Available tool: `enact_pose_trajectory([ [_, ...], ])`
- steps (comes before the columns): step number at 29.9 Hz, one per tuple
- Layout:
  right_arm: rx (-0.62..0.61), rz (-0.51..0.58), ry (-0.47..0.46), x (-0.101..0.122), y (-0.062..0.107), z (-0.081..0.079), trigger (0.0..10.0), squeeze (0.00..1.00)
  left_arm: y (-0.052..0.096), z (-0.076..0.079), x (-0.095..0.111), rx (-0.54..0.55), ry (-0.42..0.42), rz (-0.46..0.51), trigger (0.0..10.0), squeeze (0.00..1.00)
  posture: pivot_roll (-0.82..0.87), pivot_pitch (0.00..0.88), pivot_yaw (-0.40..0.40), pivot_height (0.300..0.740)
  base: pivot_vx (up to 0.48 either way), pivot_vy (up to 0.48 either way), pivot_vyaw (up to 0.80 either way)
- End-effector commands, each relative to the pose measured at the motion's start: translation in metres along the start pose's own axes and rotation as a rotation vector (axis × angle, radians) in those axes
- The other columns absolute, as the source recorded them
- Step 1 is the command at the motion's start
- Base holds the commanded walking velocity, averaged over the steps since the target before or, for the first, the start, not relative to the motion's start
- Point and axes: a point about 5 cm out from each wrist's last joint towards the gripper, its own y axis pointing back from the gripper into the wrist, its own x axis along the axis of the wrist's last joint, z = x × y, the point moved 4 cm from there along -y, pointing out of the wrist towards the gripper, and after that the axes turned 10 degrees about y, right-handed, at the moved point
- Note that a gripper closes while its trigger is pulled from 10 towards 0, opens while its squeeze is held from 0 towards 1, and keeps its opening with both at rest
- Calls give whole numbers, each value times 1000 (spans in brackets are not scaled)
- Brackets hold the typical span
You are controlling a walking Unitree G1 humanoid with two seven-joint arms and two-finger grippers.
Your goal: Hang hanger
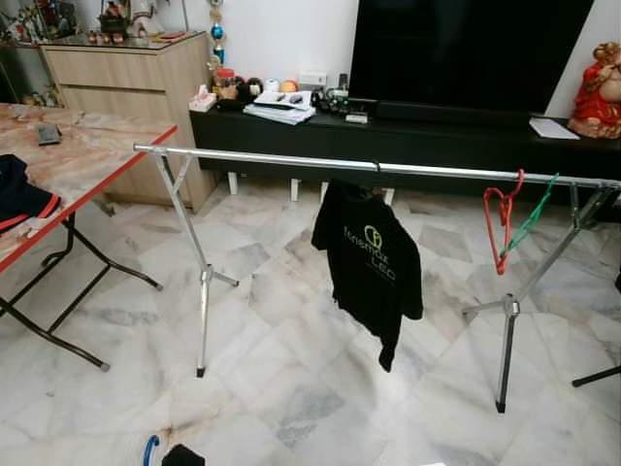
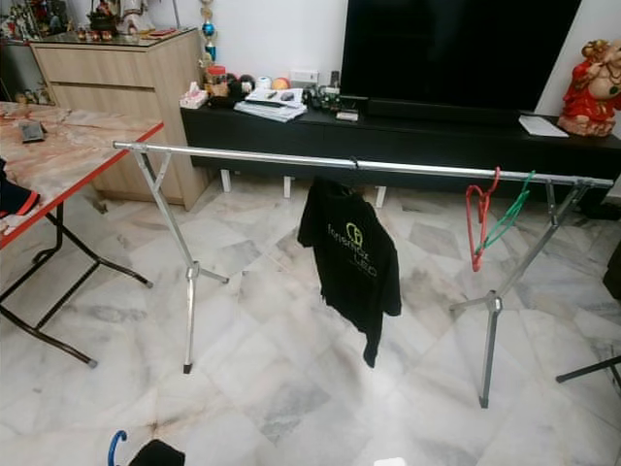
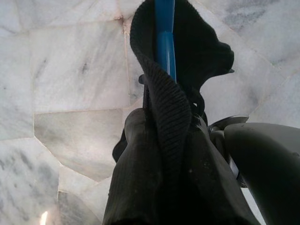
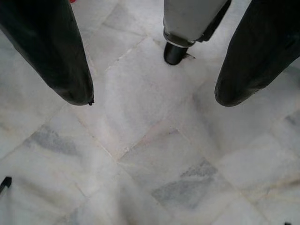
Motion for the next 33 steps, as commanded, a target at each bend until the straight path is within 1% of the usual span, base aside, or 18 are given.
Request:
enact_pose_trajectory([
  [1, -182, 7, -583, -2, 1, 48, 10000, 0, -1, -1, 1, 7, 18, -5, 10000, 0, 101, 0, -11, 740, 0, 0, 0],
  [5, -162, -5, -553, -5, 1, 45, 10000, 0, -1, -2, 3, 8, 22, -1, 10000, 0, 103, 0, -11, 740, 0, 0, 0],
  [10, -155, -7, -546, -5, 1, 44, 10000, 0, -1, -2, 4, 8, 24, 1, 10000, 0, 103, 0, -11, 740, 0, 0, 0],
  [15, -153, -14, -580, -8, 1, 42, 10000, 0, -2, -1, 6, 12, 40, 7, 10000, 0, 100, 0, -10, 740, 0, 0, 0],
  [21, -143, -24, -573, -10, 2, 40, 10000, 0, -2, 0, 6, 12, 47, 9, 10000, 0, 100, 0, -11, 740, 0, 0, 0],
  [26, -118, -38, -508, -11, 1, 34, 10000, 0, -2, -1, 7, 16, 57, 16, 10000, 0, 100, 0, -13, 740, 0, 0, 0],
  [28, -113, -41, -496, -12, 1, 33, 10000, 0, -2, -2, 7, 17, 58, 18, 10000, 0, 100, 0, -13, 740, 0, 0, 0],
  [29, -104, -47, -469, -13, 1, 31, 10000, 0, -2, -2, 8, 20, 64, 24, 10000, 0, 101, 0, -14, 740, 0, 0, 0],
  [31, -100, -50, -458, -13, 1, 31, 10000, 0, -2, -3, 8, 22, 66, 28, 10000, 0, 101, 0, -14, 740, 0, 0, 0],
  [33, -91, -56, -428, -14, 1, 29, 10000, 0, -2, -3, 12, 27, 70, 53, 10000, 0, 99, 0, -14, 740, 0, 0, 0],
])
